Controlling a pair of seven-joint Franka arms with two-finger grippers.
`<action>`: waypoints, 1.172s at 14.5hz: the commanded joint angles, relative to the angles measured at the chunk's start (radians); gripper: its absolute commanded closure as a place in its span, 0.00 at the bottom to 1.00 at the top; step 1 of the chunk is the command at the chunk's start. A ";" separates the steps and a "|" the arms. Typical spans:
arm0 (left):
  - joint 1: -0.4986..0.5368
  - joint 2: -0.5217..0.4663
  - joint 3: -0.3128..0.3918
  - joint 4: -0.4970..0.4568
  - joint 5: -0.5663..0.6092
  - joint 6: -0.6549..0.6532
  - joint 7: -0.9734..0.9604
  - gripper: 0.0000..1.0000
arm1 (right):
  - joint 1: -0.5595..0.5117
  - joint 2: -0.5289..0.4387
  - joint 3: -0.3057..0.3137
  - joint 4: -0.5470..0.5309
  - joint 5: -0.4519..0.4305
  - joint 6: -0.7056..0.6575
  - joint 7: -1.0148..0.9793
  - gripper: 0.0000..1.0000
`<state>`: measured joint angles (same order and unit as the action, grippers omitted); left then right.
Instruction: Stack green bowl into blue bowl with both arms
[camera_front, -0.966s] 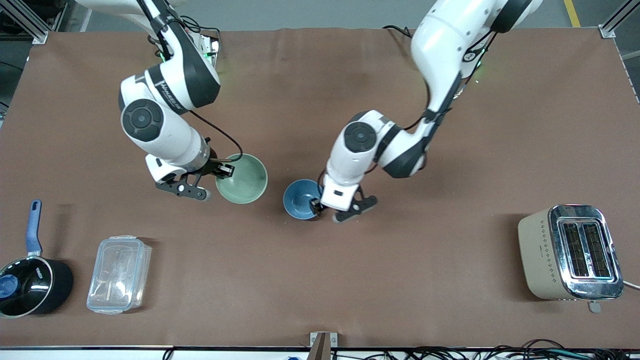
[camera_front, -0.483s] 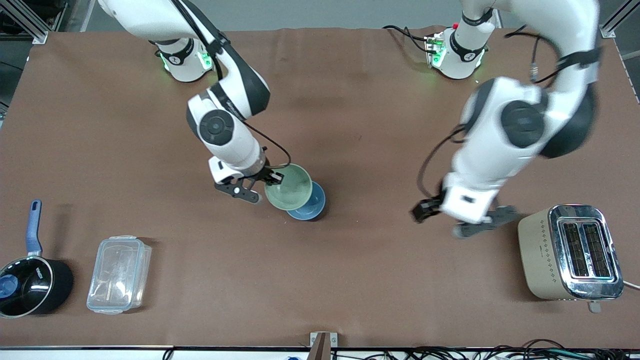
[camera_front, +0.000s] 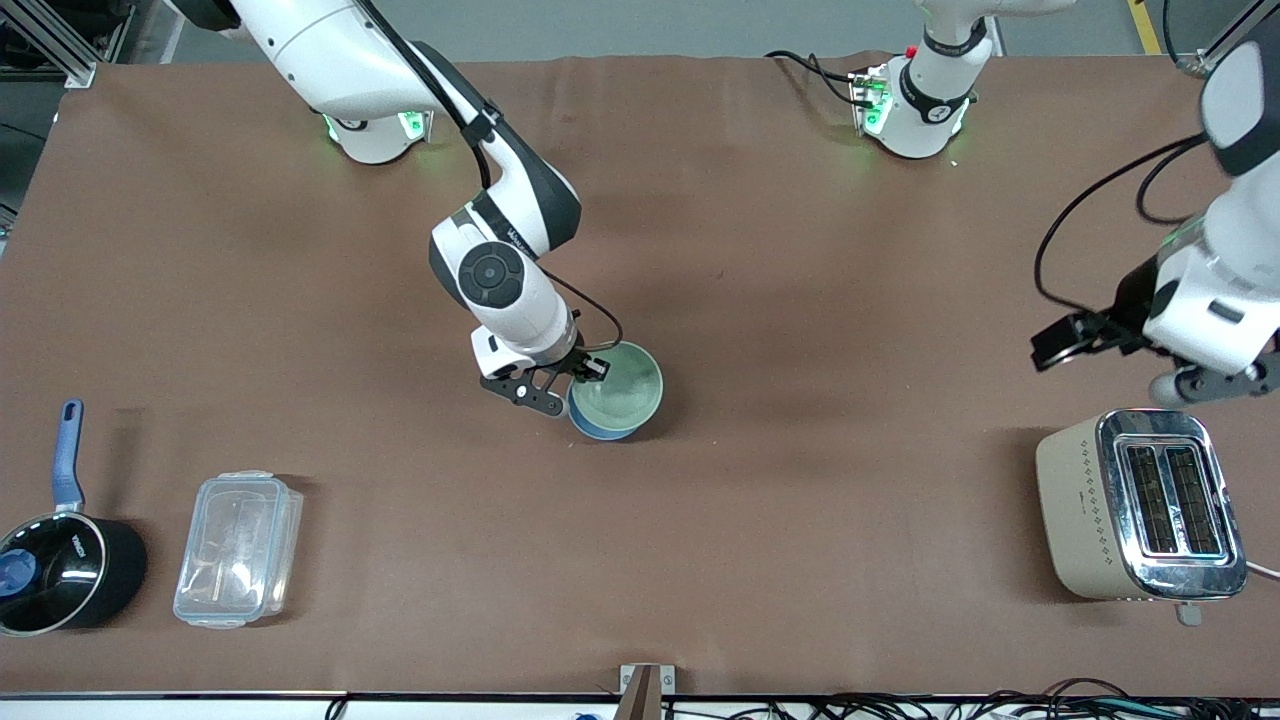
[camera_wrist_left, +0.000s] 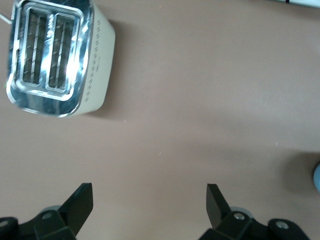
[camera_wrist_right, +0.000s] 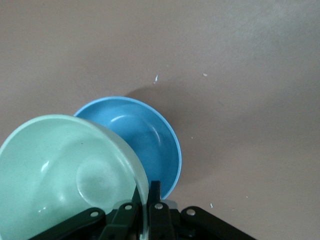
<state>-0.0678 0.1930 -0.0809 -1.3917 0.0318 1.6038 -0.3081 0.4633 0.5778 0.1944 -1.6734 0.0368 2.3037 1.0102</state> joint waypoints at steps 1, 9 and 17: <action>0.000 -0.099 -0.008 -0.068 0.008 -0.030 0.014 0.00 | 0.006 0.016 -0.003 0.006 -0.021 0.006 0.024 0.98; 0.005 -0.153 -0.010 -0.127 0.005 -0.016 0.070 0.00 | 0.001 0.039 -0.006 -0.016 -0.044 0.045 0.025 0.92; 0.019 -0.150 -0.010 -0.127 -0.006 -0.022 0.073 0.00 | -0.048 -0.086 -0.004 0.014 -0.046 -0.160 0.022 0.00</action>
<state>-0.0563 0.0636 -0.0867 -1.4965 0.0318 1.5729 -0.2537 0.4476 0.6042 0.1804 -1.6562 0.0128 2.2738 1.0144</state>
